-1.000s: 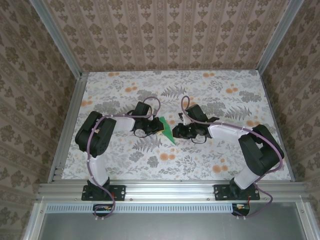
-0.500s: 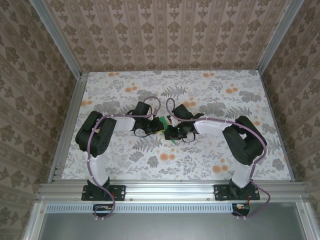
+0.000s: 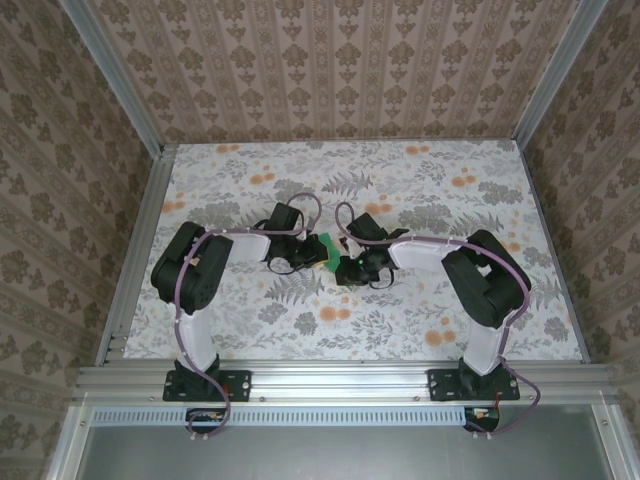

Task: Fold a paper plane with a square sheet of paper (pick it up from the middle)
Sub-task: Fold the wing for the fifth time at the center of the table.

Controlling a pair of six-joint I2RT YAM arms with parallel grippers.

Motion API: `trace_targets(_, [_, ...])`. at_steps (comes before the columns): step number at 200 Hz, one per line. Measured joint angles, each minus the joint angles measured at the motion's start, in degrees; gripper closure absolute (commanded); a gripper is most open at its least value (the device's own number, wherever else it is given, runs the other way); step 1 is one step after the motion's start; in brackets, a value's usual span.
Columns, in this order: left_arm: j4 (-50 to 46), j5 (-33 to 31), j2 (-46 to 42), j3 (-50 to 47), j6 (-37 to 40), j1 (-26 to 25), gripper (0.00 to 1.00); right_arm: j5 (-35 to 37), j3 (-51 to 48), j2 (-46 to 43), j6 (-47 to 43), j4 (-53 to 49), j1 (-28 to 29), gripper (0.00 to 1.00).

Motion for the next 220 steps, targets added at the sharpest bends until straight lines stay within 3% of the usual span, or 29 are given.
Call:
trace_targets(60, [-0.2, 0.0, 0.0, 0.1, 0.0, 0.0, 0.89, -6.8, -3.6, -0.6, 1.1, 6.5, -2.2, 0.83])
trace_targets(118, [-0.6, 0.0, 0.1, 0.4, 0.0, 0.0, 0.89, -6.8, 1.9, -1.7, 0.4, 3.2, -1.9, 0.84])
trace_targets(157, [-0.8, 0.0, 0.4, 0.9, 0.0, 0.0, 0.89, -6.5, 5.9, 2.1, -0.7, 0.6, -1.4, 0.84])
trace_targets(220, [-1.6, -0.1, 0.7, 1.5, 0.0, 0.0, 0.90, -4.8, 6.3, 4.4, -2.4, -3.8, -1.2, 0.84])
